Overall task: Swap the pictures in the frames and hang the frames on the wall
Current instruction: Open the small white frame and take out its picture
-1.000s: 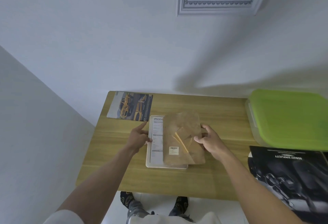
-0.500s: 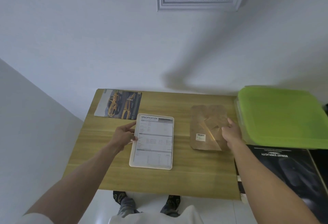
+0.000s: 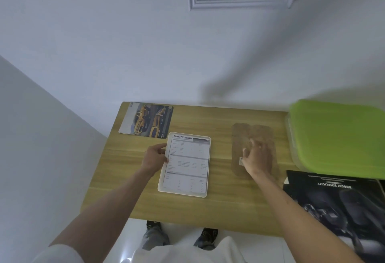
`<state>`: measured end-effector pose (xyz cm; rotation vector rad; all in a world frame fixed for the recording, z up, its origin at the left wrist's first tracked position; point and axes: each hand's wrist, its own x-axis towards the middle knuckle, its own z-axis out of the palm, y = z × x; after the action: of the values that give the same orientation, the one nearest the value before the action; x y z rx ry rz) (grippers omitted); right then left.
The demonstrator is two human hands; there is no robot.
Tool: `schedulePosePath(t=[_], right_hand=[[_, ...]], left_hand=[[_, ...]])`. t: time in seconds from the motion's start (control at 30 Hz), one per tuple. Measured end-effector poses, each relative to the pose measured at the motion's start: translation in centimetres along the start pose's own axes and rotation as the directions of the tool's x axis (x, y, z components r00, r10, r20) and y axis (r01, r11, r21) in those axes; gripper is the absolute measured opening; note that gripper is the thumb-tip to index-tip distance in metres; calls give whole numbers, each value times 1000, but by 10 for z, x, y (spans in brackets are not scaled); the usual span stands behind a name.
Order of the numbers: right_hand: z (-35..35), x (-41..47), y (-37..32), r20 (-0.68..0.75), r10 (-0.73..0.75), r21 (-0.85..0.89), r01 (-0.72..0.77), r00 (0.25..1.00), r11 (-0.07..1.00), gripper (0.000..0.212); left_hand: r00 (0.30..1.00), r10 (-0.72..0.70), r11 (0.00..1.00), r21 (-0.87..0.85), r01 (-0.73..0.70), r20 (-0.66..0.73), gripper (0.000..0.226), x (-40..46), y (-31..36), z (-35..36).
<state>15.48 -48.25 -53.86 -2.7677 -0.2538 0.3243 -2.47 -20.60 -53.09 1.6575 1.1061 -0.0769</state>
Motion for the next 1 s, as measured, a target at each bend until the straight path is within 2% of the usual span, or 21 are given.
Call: schedulePosePath(t=[0.1,0.2,0.33,0.43,0.57,0.7,0.8,0.9,1.0], right_hand=[[20,-30,-32,181,-240,120,220,954,968,36],[39,-56,-59,238,-355,118,336,904,934,26],[54,-75,-82,236,-251,31,251,939,968,39],[63,-83,-90,225,-206,-25,217,952,976,44],[71,-92,-105,208,-115,-21,122,971,992,48],[76,-92,-117,236,43,153,-80,971,985,39],[75,-89,-121,237,123,255,-184,964,949,40],[77,-91,-122,226,137,176,-179,964,968,33],[80,-98,-127,201,142,107,-165,969,980,38]], left_hand=[[999,35,998,50,-33,-35,63,-3,-1,3],[995,76,990,120,-69,-59,60,-7,-7,5],[974,224,902,386,-193,-37,56,-13,-22,4],[969,248,809,547,-213,10,53,-20,-31,4],[978,207,809,556,-190,32,51,-26,-38,7],[982,185,817,547,-180,46,55,-27,-42,9],[982,184,827,533,-179,44,55,-25,-43,8],[978,204,825,529,-199,50,52,-24,-44,9],[972,227,823,521,-227,64,51,-24,-46,10]])
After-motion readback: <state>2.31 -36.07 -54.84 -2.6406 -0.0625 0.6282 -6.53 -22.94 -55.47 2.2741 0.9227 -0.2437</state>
